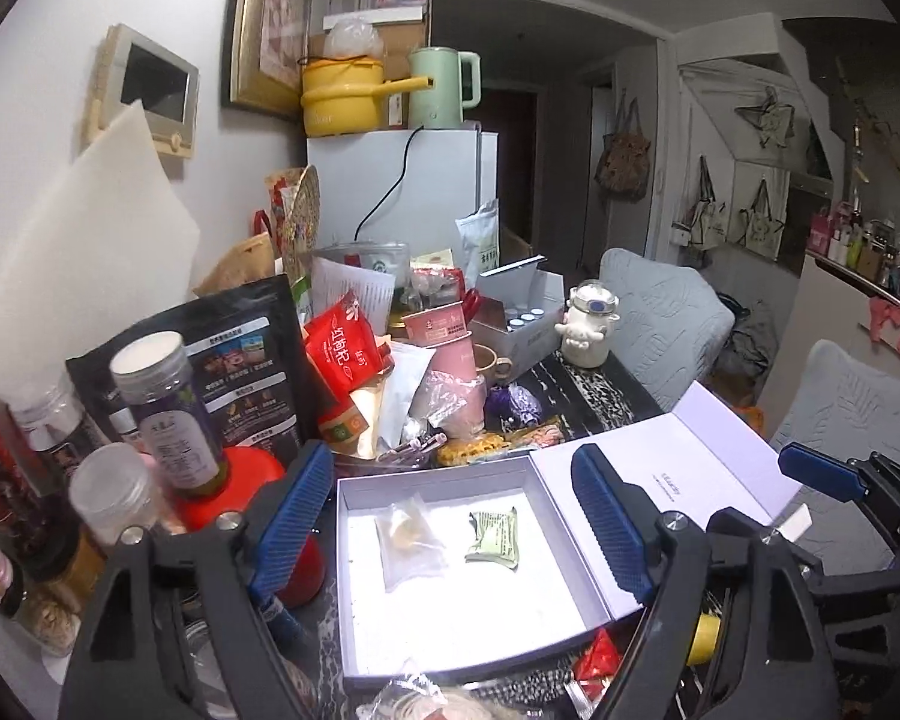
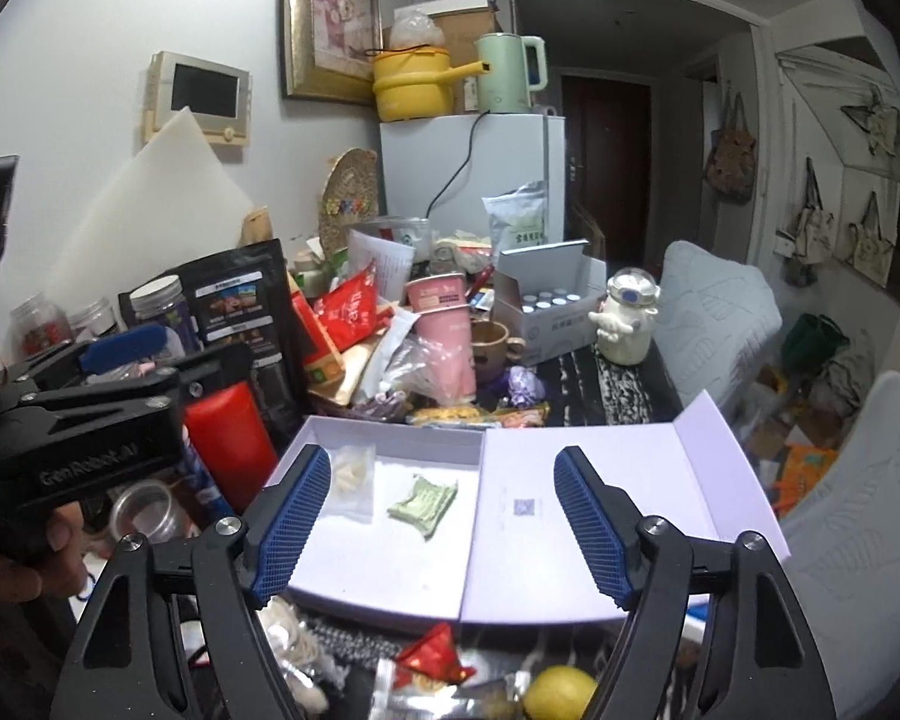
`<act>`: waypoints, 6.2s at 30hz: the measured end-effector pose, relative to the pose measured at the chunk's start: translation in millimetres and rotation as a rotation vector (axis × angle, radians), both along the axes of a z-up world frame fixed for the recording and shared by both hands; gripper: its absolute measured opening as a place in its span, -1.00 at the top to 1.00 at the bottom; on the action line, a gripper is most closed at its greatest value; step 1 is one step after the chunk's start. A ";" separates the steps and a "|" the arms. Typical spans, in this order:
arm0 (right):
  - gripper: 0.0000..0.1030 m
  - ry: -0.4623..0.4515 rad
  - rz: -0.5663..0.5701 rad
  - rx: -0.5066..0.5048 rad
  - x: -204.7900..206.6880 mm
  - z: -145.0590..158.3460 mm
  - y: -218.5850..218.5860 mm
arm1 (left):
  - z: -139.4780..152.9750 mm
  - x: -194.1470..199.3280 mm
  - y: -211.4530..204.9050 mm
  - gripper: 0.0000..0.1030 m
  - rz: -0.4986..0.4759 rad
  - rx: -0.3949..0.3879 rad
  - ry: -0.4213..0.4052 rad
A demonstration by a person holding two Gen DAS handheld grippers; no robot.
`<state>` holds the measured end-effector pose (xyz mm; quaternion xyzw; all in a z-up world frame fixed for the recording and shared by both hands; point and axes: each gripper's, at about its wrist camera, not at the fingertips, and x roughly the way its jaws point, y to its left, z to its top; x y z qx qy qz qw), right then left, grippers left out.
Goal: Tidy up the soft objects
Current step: 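Withdraw both grippers from the box back toward the table, then grasp the red-and-white snack packet with the left gripper, then grasp the bagged white plush toy with the right gripper while the left gripper holds the snack packet, then carry the snack packet and bagged toy into the lavender box while releasing both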
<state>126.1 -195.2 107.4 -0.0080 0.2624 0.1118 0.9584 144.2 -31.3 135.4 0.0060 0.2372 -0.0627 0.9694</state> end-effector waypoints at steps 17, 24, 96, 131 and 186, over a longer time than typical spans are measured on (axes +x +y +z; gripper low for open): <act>-0.79 -0.003 -0.007 0.026 -81.3 -17.5 0.1 | -12.0 -74.0 15.4 -0.90 -0.055 0.002 -0.009; -0.87 0.016 0.031 0.038 -109.9 -31.5 10.5 | -24.2 -98.9 23.1 -0.90 -0.138 0.000 0.016; -0.87 0.386 0.115 0.153 -101.3 -183.4 42.1 | -222.2 -105.6 63.6 0.03 -0.098 0.016 0.515; -0.87 0.354 0.062 0.111 -78.0 -178.8 10.9 | -184.5 -142.3 52.4 0.09 -0.025 -0.125 0.470; 0.20 0.300 0.258 0.098 -52.1 -140.5 42.7 | -144.7 -136.5 63.6 0.09 -0.011 -0.171 0.313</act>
